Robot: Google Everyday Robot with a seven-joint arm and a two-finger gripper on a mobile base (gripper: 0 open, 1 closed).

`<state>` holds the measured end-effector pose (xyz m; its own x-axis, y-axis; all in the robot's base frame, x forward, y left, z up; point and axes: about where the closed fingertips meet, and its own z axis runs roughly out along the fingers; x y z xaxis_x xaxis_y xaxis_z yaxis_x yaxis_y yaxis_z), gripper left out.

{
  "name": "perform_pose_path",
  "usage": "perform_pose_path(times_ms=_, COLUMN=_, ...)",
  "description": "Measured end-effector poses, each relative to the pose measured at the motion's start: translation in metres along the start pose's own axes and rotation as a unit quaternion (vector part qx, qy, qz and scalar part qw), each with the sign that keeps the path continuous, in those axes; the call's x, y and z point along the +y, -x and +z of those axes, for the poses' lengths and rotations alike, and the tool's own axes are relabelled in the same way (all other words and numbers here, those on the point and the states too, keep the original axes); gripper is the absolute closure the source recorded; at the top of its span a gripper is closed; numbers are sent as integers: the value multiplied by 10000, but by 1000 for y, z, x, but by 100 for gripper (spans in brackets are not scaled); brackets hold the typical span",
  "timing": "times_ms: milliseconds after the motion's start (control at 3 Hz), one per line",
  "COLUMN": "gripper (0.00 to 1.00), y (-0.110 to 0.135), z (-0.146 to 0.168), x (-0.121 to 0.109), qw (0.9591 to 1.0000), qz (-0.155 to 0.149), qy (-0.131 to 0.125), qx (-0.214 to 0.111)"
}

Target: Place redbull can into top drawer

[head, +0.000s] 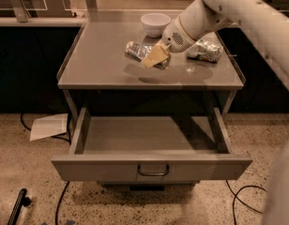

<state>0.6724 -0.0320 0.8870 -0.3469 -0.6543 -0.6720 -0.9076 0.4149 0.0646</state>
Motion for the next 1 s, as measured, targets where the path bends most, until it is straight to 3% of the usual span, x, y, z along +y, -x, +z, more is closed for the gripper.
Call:
perform_pose_path(times_ms=333, gripper=100, y=7, z=-29, x=49, qw=9964, qz=-83, qy=-17, qx=-848)
perform_pose_path(times_ms=667, gripper=100, y=-11, z=-38, x=87, qw=9898, qz=99, qy=-76, qx=-1416)
perform_pose_path(times_ms=1000, gripper=100, y=-59, z=-35, x=90, qw=9908, qz=460, qy=-109, qx=-1268)
